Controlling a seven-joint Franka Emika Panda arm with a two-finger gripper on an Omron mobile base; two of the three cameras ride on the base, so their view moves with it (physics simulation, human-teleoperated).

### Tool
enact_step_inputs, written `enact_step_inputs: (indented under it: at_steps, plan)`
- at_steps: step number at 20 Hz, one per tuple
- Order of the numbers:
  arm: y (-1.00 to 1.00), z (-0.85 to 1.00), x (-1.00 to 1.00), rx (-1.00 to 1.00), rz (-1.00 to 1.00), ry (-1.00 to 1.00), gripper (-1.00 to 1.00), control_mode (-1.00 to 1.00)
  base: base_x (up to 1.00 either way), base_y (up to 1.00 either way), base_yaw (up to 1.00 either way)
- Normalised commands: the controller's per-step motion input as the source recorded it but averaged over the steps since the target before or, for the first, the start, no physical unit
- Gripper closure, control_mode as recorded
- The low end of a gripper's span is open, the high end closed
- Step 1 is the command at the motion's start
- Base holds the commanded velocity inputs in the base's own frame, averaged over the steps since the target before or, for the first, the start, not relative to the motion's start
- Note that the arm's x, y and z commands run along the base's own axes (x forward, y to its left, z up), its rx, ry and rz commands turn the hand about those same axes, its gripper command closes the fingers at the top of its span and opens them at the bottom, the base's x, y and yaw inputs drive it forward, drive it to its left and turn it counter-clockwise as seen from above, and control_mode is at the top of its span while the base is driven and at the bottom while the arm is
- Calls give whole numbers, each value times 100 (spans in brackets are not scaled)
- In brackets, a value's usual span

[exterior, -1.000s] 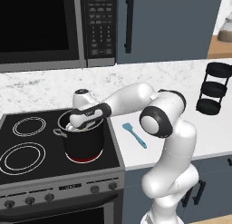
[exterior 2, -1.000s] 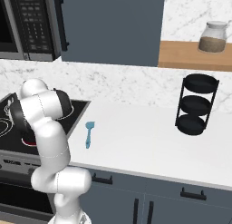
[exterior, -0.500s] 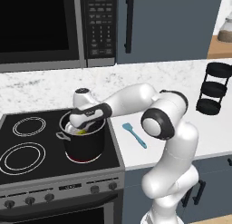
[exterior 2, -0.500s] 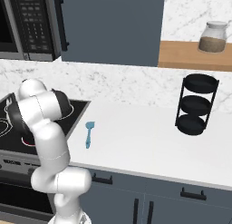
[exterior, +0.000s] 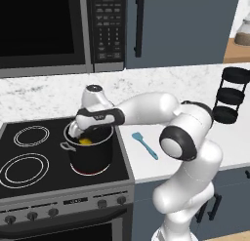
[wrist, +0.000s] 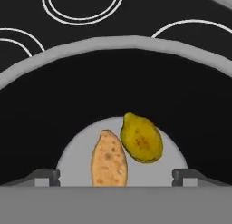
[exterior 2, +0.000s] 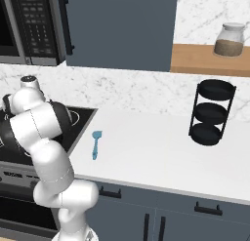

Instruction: Put the potato and lemon in the pot. Retrieve the spatula and lightly stir the vegetables in the pot.

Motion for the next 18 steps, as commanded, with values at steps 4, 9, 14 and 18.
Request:
enact_step_inputs:
  at_steps: [4,9,14,18]
  plan:
    - [-12,73,0,5,0,-13,-100,-100,0,0,0]
    - [-36,88,-16,0,-4,-6,-100,-100,0,0,0]
    - [-66,70,-31,0,-8,0,-100,-100,0,0,0]
    - [-91,6,-39,1,-14,0,-100,-100,0,0,0]
